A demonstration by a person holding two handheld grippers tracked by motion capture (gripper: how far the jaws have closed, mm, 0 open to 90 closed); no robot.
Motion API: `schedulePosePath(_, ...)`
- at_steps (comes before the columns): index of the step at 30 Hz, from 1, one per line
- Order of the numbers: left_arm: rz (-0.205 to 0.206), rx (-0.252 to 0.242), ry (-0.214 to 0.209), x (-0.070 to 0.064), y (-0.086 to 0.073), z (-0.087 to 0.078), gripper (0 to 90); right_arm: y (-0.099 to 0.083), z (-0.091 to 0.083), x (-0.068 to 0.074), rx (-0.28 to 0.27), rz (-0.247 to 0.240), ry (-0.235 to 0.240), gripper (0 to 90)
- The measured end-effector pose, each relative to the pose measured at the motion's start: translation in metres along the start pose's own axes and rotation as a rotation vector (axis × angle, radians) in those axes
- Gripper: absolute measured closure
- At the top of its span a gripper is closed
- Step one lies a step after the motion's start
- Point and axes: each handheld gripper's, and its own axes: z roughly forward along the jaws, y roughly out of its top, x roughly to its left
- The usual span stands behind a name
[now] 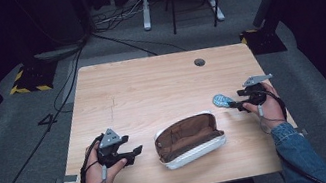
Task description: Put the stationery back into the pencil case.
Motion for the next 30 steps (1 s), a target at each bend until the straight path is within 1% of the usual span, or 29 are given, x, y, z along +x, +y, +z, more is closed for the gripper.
schedulePosePath(2,-0.013,0.005,0.012,0.003,-0.004,-0.002,33.2,0.002,0.005,0.002,0.006,-0.006,0.009,27.3)
schedulePosePath(5,-0.015,0.020,0.034,0.006,-0.008,-0.003,33.0,0.005,0.010,0.004,0.015,-0.021,0.018,27.4)
schedulePosePath(6,-0.007,0.030,0.041,0.008,-0.010,-0.004,33.0,0.005,0.012,0.005,0.017,-0.024,0.022,27.4)
schedulePosePath(7,-0.019,0.035,0.045,0.008,-0.011,-0.004,33.0,0.006,0.014,0.005,0.019,-0.024,0.024,27.4)
schedulePosePath(9,-0.017,0.047,0.057,0.010,-0.014,-0.005,33.0,0.007,0.017,0.006,0.021,-0.029,0.026,27.9)
schedulePosePath(10,-0.031,0.050,0.056,0.011,-0.016,-0.005,33.0,0.008,0.019,0.006,0.024,-0.036,0.030,28.7)
schedulePosePath(11,-0.029,0.059,0.066,0.013,-0.018,-0.005,33.0,0.008,0.020,0.007,0.025,-0.036,0.030,29.1)
schedulePosePath(13,-0.044,0.072,0.075,0.016,-0.022,-0.004,33.1,0.009,0.023,0.007,0.030,-0.042,0.034,29.9)
schedulePosePath(17,-0.056,0.109,0.095,0.024,-0.029,-0.002,33.0,0.008,0.027,0.008,0.032,-0.047,0.034,30.0)
schedulePosePath(19,-0.051,0.115,0.110,0.028,-0.031,-0.001,33.0,0.008,0.029,0.008,0.033,-0.051,0.036,30.4)
schedulePosePath(20,-0.051,0.115,0.110,0.028,-0.031,-0.001,32.6,0.008,0.029,0.008,0.033,-0.051,0.036,30.4)
schedulePosePath(22,-0.045,0.136,0.127,0.034,-0.036,0.001,32.2,0.008,0.031,0.009,0.035,-0.049,0.039,31.1)
schedulePosePath(25,-0.044,0.140,0.132,0.036,-0.038,0.002,31.6,0.008,0.032,0.009,0.031,-0.048,0.041,31.9)
schedulePosePath(27,-0.054,0.143,0.131,0.038,-0.039,0.002,30.7,0.008,0.033,0.010,0.023,-0.046,0.041,33.2)
schedulePosePath(28,-0.056,0.154,0.134,0.039,-0.040,0.002,30.7,0.008,0.033,0.010,0.023,-0.046,0.041,33.2)
schedulePosePath(29,-0.067,0.154,0.134,0.039,-0.041,0.003,30.5,0.008,0.033,0.011,0.023,-0.046,0.040,34.5)
schedulePosePath(30,-0.065,0.157,0.138,0.039,-0.041,0.003,30.5,0.008,0.033,0.011,0.021,-0.044,0.039,36.1)
